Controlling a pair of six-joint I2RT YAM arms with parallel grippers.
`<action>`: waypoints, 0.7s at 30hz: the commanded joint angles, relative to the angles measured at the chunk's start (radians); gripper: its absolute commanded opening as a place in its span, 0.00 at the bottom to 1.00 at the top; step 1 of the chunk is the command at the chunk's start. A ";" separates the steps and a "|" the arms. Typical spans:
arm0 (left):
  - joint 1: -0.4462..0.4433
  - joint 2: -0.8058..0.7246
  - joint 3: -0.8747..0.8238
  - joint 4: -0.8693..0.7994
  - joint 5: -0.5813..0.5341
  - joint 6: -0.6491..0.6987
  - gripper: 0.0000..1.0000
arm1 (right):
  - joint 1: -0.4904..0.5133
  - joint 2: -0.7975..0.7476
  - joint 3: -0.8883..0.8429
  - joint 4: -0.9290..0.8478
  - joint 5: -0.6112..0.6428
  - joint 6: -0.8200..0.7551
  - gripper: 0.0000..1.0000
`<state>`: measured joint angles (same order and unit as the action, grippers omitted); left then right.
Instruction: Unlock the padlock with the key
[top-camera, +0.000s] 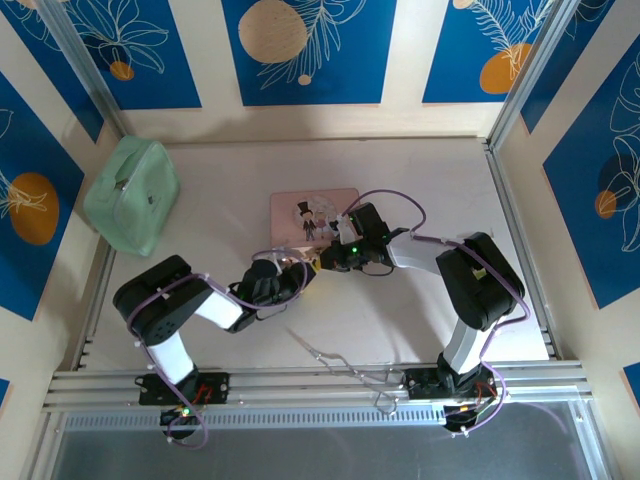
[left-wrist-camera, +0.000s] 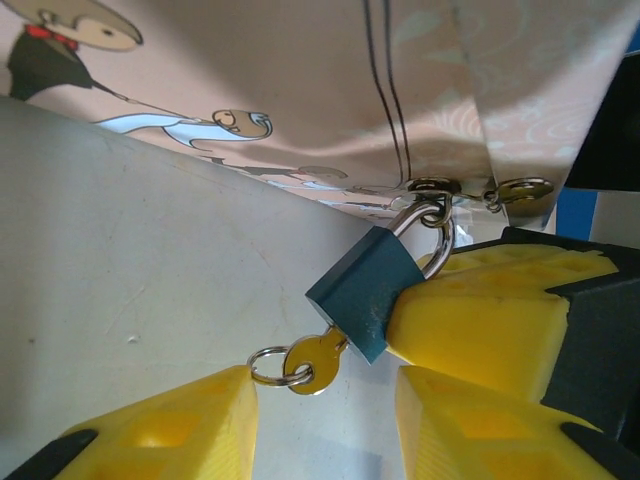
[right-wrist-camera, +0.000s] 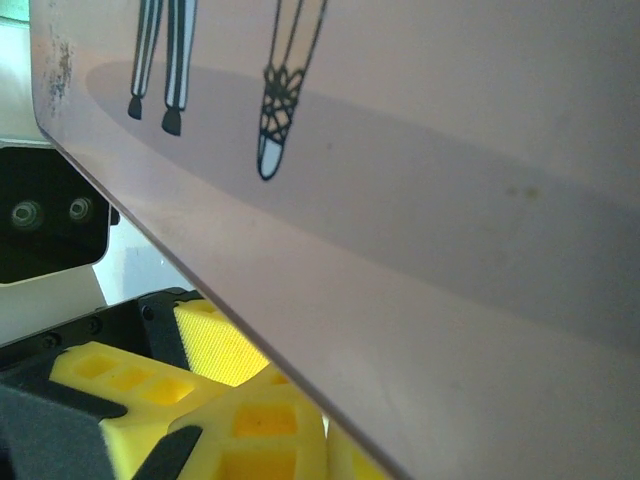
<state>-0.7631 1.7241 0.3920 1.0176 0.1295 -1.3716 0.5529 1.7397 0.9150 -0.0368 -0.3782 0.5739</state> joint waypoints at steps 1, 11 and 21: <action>0.005 0.003 0.037 0.132 0.013 -0.020 0.36 | 0.012 0.036 -0.017 -0.021 -0.070 0.045 0.01; 0.002 0.010 0.048 0.191 0.030 -0.038 0.23 | 0.012 0.042 -0.013 -0.024 -0.052 0.052 0.02; 0.003 0.012 0.040 0.196 0.024 -0.036 0.07 | 0.012 0.044 -0.008 -0.016 -0.044 0.067 0.05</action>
<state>-0.7567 1.7451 0.4011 1.0290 0.1223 -1.4090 0.5472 1.7508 0.9150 -0.0074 -0.3721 0.5930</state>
